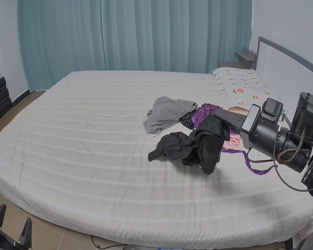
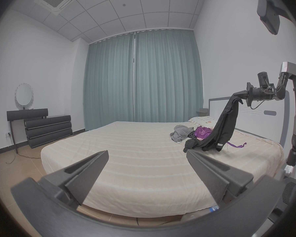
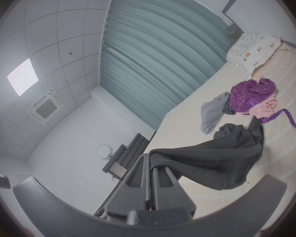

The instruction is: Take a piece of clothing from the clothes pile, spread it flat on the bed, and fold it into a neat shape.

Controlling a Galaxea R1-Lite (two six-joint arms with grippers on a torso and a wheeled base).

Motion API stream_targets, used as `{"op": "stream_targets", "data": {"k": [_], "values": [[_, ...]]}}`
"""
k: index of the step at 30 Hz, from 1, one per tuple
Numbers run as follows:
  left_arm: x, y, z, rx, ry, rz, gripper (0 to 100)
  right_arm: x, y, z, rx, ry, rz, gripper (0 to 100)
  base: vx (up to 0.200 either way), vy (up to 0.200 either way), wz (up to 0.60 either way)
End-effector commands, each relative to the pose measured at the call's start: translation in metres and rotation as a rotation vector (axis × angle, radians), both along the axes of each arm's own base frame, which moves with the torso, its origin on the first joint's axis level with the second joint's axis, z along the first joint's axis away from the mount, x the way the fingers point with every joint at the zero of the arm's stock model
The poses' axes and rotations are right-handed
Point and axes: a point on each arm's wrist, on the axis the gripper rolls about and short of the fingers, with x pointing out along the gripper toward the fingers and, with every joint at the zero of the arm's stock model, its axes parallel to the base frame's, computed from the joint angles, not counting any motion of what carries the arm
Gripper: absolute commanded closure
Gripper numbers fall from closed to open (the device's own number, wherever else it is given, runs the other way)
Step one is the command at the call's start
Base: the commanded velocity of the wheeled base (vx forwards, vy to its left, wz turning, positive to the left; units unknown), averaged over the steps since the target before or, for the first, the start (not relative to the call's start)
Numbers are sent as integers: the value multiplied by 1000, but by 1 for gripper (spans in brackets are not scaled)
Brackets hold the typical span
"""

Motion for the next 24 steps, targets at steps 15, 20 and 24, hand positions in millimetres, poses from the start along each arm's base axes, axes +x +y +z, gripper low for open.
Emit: {"op": "stream_targets", "data": {"k": [15,20,24], "values": [[0,-1,-3,67,-19,-27,0,-41,-10,29,36,-135,57,100,0,0,0],[-5,-1,116,-176,-239,-49,0,-40,-9,22,21,-114,67,100,0,0,0],[19,-2,92,47,-13,-93,0,-37,-9,21,21,-106,63,100,0,0,0]]}}
